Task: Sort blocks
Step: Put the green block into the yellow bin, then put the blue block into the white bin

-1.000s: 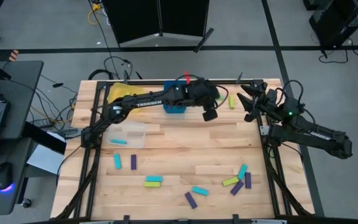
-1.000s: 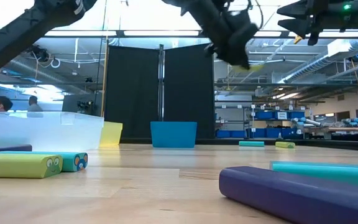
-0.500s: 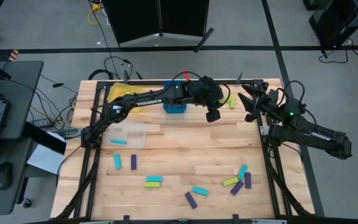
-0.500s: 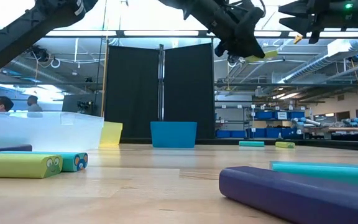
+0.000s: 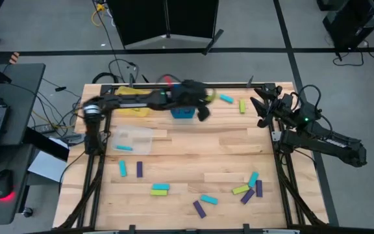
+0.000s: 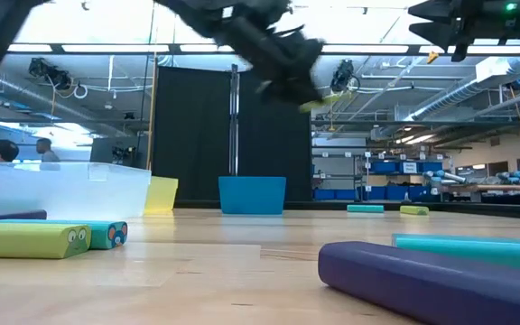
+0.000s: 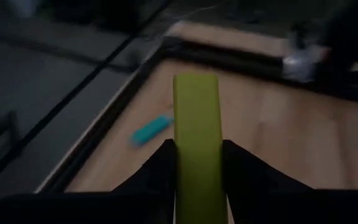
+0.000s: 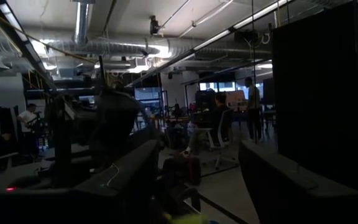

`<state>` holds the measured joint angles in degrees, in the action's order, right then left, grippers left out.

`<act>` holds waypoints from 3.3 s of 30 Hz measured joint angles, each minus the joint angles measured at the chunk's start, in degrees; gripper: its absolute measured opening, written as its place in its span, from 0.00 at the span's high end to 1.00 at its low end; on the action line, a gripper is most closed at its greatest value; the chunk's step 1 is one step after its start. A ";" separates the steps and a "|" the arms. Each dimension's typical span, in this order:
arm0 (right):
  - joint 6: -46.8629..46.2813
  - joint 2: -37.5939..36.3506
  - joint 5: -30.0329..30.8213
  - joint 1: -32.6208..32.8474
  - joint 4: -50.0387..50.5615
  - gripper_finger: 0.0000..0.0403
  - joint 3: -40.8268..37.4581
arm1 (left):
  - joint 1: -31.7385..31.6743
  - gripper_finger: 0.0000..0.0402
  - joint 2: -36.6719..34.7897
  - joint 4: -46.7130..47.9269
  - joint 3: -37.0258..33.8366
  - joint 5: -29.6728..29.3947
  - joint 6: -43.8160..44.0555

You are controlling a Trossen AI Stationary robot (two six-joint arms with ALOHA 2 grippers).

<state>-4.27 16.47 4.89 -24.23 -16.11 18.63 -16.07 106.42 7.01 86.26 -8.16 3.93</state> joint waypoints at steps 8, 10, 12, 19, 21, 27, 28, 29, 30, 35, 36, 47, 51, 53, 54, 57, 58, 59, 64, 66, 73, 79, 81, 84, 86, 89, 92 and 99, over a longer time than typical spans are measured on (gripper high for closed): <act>-0.21 0.00 0.11 0.02 -0.05 0.42 0.00 | -5.23 0.74 -20.07 3.08 -25.10 -12.33 12.68; -0.55 0.00 0.65 0.01 -0.04 0.42 0.00 | -6.25 0.74 -24.48 5.96 -29.29 -15.67 16.00; -1.20 0.00 0.87 0.01 -0.05 0.42 0.00 | -7.34 0.74 -28.35 9.94 -32.74 -18.97 19.41; -2.03 0.16 1.09 0.02 0.02 0.42 0.00 | -13.65 0.74 -35.53 23.21 -38.33 -21.13 27.76; -2.60 0.36 1.09 0.02 -0.01 0.42 0.00 | -15.09 0.74 -35.63 25.08 -39.30 -20.64 27.97; -4.69 1.18 1.09 0.22 0.47 0.42 0.00 | -17.98 0.67 -35.63 26.01 -40.91 -21.72 27.97; -4.77 1.45 1.09 0.31 0.45 0.42 0.00 | -18.49 0.66 -35.64 25.79 -40.97 -22.28 27.97; -4.96 1.72 1.09 0.47 0.48 0.42 0.00 | -18.94 0.65 -35.66 25.48 -41.03 -22.46 27.97; -5.15 2.06 1.07 0.65 0.52 0.42 0.00 | -19.35 0.65 -35.66 25.54 -41.07 -22.66 27.93; -6.12 4.17 1.07 2.05 0.52 0.42 0.00 | -20.42 0.63 -35.66 25.63 -41.16 -22.78 27.65; -6.14 4.70 1.07 2.39 0.52 0.42 0.00 | -20.41 0.63 -35.65 25.62 -41.16 -23.02 27.49; -8.10 11.51 -0.23 7.01 0.39 0.42 0.00 | -18.62 0.45 -35.82 20.70 -41.16 -25.16 22.83; -8.70 14.47 -0.30 9.93 0.39 0.42 0.00 | -16.38 0.44 -37.61 14.69 -41.16 -24.77 18.43; -8.19 16.20 1.33 10.89 0.48 0.42 0.00 | -15.37 0.43 -39.59 13.24 -41.16 -24.69 17.27; -7.16 17.05 3.12 11.12 0.87 0.42 0.00 | -14.77 0.43 -40.64 12.38 -41.12 -24.70 17.13; -4.53 20.25 11.51 10.07 4.11 0.42 0.75 | -12.95 0.43 -44.43 12.02 -41.12 -24.70 16.58; -3.82 21.39 13.95 9.00 6.36 0.42 1.63 | -12.07 0.43 -45.73 11.98 -41.12 -24.71 16.27; -3.25 22.69 15.49 7.64 8.63 0.42 2.80 | -11.13 0.43 -46.88 12.01 -41.12 -24.70 16.17; -2.04 32.46 10.67 -2.90 16.88 0.42 10.07 | -6.26 0.43 -50.79 11.97 -41.10 -24.61 16.19; -1.74 37.54 6.32 -7.21 20.19 0.42 13.17 | -4.76 0.43 -51.43 12.08 -41.10 -24.59 16.23; 3.27 55.05 -3.54 -17.98 26.66 0.42 22.28 | -0.21 0.43 -50.80 12.08 -41.10 -24.61 19.19; 9.22 67.17 -4.13 -22.06 33.97 0.39 30.64 | 3.20 0.43 -50.77 11.13 -41.29 -24.76 19.23; 11.08 70.46 -4.07 -22.62 34.46 0.37 32.75 | 3.86 0.43 -50.76 10.41 -41.29 -24.86 19.23; 13.27 74.89 -4.05 -23.33 36.75 0.35 35.81 | 4.35 0.43 -50.78 10.37 -41.29 -25.03 19.32; 14.93 77.31 -4.02 -23.67 38.48 0.35 37.61 | 4.64 0.43 -50.76 10.62 -41.29 -25.06 19.99; 17.96 80.95 -4.15 -24.33 39.71 0.35 39.16 | 5.06 0.43 -50.76 10.69 -41.29 -25.14 20.29; 20.43 84.08 -4.19 -25.51 39.90 0.35 40.39 | 5.33 0.43 -50.76 10.64 -41.29 -25.14 20.32; 23.55 89.61 -10.70 -28.84 40.60 0.35 41.44 | 5.33 0.43 -50.76 10.77 -41.29 -25.14 20.39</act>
<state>19.28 106.08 -5.81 -53.07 24.49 60.07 -10.74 55.66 17.78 44.97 -33.30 24.32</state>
